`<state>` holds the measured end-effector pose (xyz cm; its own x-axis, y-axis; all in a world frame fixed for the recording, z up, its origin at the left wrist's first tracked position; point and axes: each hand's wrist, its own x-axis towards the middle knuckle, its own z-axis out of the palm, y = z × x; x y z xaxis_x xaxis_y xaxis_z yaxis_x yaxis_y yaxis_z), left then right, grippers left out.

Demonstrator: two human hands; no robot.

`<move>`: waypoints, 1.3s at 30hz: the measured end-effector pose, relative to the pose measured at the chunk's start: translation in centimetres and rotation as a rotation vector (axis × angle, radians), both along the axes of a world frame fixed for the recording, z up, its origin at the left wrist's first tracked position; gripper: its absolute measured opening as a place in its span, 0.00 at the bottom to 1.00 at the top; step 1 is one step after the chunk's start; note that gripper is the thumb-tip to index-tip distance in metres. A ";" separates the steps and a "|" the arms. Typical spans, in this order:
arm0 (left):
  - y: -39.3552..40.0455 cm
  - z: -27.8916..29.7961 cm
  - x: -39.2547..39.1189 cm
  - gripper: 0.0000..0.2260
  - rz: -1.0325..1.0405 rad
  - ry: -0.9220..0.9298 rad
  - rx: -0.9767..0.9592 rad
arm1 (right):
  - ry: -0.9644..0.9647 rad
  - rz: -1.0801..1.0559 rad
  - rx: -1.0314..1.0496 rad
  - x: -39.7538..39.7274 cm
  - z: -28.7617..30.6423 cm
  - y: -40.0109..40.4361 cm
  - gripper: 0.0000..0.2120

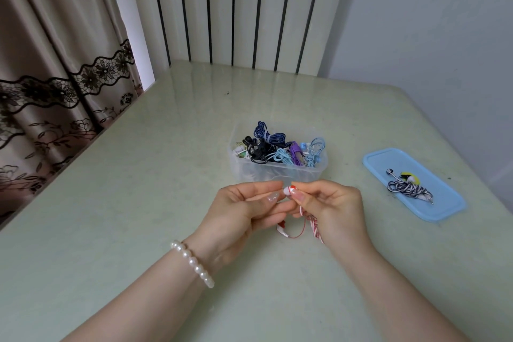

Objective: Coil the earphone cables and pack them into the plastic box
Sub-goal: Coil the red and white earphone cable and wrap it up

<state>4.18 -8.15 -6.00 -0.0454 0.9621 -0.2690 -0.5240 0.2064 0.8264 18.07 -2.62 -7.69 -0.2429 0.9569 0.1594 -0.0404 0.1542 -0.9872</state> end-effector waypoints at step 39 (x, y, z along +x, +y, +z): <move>0.6 -0.4 0.1 0.04 0.037 0.028 -0.002 | 0.059 0.003 -0.085 -0.1 1.5 -1.3 0.05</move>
<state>4.29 -7.56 -6.37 -0.0887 0.9591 -0.2689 -0.5083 0.1886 0.8402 17.97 -3.96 -6.24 -0.2380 0.9669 0.0920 -0.0993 0.0700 -0.9926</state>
